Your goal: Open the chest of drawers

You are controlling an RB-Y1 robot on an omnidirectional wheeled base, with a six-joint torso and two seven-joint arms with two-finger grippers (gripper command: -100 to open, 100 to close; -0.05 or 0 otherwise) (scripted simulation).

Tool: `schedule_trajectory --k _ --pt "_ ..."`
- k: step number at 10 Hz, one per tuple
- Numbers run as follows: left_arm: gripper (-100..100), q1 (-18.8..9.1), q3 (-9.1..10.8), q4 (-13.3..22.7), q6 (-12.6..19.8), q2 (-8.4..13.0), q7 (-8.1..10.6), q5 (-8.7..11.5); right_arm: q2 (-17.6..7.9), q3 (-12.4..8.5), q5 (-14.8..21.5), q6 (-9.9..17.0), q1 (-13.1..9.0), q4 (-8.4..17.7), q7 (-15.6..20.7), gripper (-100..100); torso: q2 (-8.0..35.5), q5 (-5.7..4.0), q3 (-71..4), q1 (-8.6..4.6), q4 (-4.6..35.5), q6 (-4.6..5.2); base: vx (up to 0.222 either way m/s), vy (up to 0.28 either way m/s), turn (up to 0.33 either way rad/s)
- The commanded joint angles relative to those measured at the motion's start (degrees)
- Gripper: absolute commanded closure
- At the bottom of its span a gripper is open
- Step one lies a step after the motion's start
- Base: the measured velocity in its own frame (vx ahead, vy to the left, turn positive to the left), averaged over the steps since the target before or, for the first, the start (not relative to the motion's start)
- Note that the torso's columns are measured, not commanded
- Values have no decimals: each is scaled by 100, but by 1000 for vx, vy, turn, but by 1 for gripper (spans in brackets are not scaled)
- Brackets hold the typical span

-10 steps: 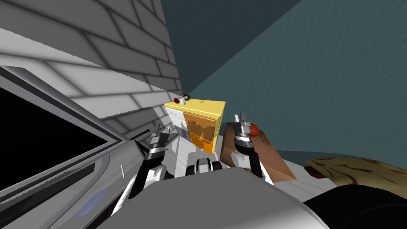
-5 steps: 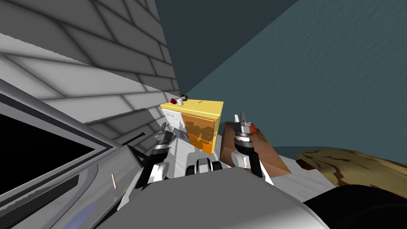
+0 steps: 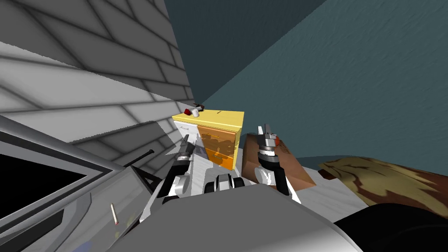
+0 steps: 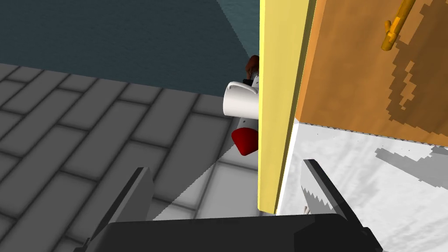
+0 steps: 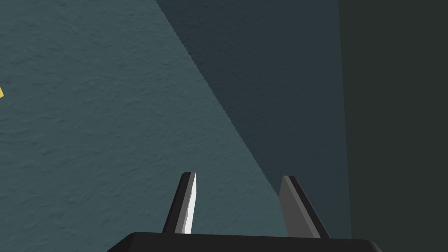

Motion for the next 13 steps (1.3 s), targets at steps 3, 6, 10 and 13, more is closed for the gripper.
schedule_trajectory --k 3,6,10,13 --pt "-100 -221 -212 85 589 26 98 -18 0 0 0 0 0 0 0 0 -1 2 -1 5 0 0 21 35 -83" --pt "-100 -379 -353 162 970 60 160 -31 0 0 0 0 0 0 0 0 -4 1 -2 2 -1 -1 24 34 -99" --pt "-100 -613 -560 280 1532 203 251 -49 0 0 0 0 0 0 0 0 -1 1 -1 4 -1 0 21 39 -109" --pt "-100 -800 -725 377 1982 385 325 -64 0 0 0 0 0 0 0 0 -4 1 -3 4 -1 0 27 43 -109"
